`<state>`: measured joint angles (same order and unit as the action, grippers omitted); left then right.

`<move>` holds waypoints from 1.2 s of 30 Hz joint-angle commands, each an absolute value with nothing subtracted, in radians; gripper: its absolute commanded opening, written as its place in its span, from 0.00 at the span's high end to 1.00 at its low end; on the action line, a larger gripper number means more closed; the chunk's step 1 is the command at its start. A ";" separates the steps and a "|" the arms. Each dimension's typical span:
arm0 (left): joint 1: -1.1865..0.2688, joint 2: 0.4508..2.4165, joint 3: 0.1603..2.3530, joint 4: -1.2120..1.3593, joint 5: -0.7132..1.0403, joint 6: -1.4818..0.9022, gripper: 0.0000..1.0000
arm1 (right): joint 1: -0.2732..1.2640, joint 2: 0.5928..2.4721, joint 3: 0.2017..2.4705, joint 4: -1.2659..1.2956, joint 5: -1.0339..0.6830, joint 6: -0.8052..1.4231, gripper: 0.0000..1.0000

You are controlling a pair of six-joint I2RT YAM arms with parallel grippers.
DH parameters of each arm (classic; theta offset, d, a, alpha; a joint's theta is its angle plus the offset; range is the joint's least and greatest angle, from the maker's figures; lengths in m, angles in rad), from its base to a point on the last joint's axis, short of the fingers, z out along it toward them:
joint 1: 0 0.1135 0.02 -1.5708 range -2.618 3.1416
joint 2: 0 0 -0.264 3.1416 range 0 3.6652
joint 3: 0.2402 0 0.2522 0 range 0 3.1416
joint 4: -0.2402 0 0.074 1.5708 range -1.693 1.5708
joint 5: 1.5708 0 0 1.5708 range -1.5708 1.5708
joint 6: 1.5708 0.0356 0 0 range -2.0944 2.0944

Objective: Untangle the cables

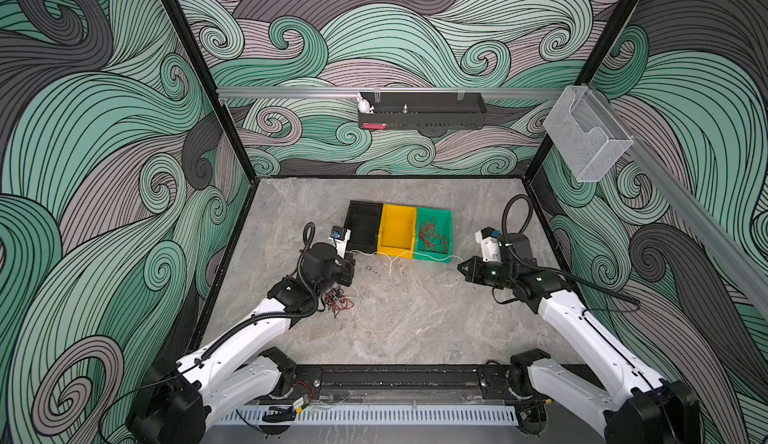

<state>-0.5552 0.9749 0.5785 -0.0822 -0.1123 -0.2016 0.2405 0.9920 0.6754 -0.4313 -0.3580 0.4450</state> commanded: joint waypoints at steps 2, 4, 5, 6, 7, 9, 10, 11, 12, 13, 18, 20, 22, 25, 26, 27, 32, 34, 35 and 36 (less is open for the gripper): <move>-0.530 0.931 0.559 -0.133 -0.144 -0.235 1.00 | 0.187 0.968 0.655 -0.443 -0.341 0.442 0.95; -0.521 0.917 0.550 -0.133 -0.151 -0.246 1.00 | 0.167 0.962 0.651 -0.441 -0.341 0.451 0.95; -0.517 0.911 0.546 -0.131 -0.155 -0.253 1.00 | 0.156 0.960 0.648 -0.439 -0.338 0.455 0.95; -0.511 0.905 0.544 -0.133 -0.158 -0.259 1.00 | 0.145 0.956 0.644 -0.439 -0.342 0.460 0.95; -0.508 0.899 0.543 -0.136 -0.158 -0.262 1.00 | 0.137 0.954 0.641 -0.438 -0.345 0.462 0.96; -0.503 0.889 0.543 -0.147 -0.170 -0.268 1.00 | 0.117 0.951 0.636 -0.438 -0.345 0.465 0.96; -0.499 0.884 0.544 -0.152 -0.177 -0.270 1.00 | 0.108 0.950 0.634 -0.438 -0.347 0.469 0.96; -0.496 0.880 0.545 -0.157 -0.183 -0.271 1.00 | 0.097 0.948 0.632 -0.438 -0.350 0.472 0.96; -0.493 0.873 0.545 -0.164 -0.191 -0.276 1.00 | 0.088 0.948 0.628 -0.437 -0.350 0.475 0.96; -0.490 0.868 0.543 -0.168 -0.196 -0.279 1.00 | 0.081 0.948 0.626 -0.439 -0.350 0.475 0.96; -0.473 0.832 0.531 -0.173 -0.217 -0.300 1.00 | 0.046 0.976 0.619 -0.425 -0.377 0.486 0.96; -0.468 0.817 0.526 -0.170 -0.216 -0.304 1.00 | 0.044 0.983 0.617 -0.415 -0.386 0.486 0.96; -0.468 0.805 0.519 -0.162 -0.206 -0.302 1.00 | 0.044 0.986 0.612 -0.401 -0.399 0.486 0.96; -0.468 0.802 0.511 -0.127 -0.132 -0.299 1.00 | 0.066 1.012 0.618 -0.384 -0.447 0.486 0.96; -0.468 0.806 0.509 -0.112 -0.103 -0.298 1.00 | 0.082 1.023 0.622 -0.385 -0.450 0.485 0.96; -0.468 0.812 0.510 -0.106 -0.084 -0.303 1.00 | 0.102 1.033 0.626 -0.384 -0.448 0.485 0.96; -0.468 0.856 0.535 -0.124 -0.028 -0.306 1.00 | 0.198 1.057 0.627 -0.333 -0.446 0.511 0.95; -0.468 0.875 0.537 -0.122 -0.008 -0.306 1.00 | 0.234 1.070 0.641 -0.334 -0.438 0.511 0.95; -0.469 0.882 0.536 -0.117 -0.001 -0.312 1.00 | 0.255 1.076 0.648 -0.333 -0.436 0.511 0.95; -0.469 0.889 0.532 -0.110 0.007 -0.316 1.00 | 0.269 1.080 0.653 -0.331 -0.433 0.514 0.95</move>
<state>-0.4732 0.8757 0.5114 -0.1299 -0.0437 -0.2985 0.2363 1.0679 0.6266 -0.3542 -0.4274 0.5041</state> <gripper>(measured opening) 0.048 0.054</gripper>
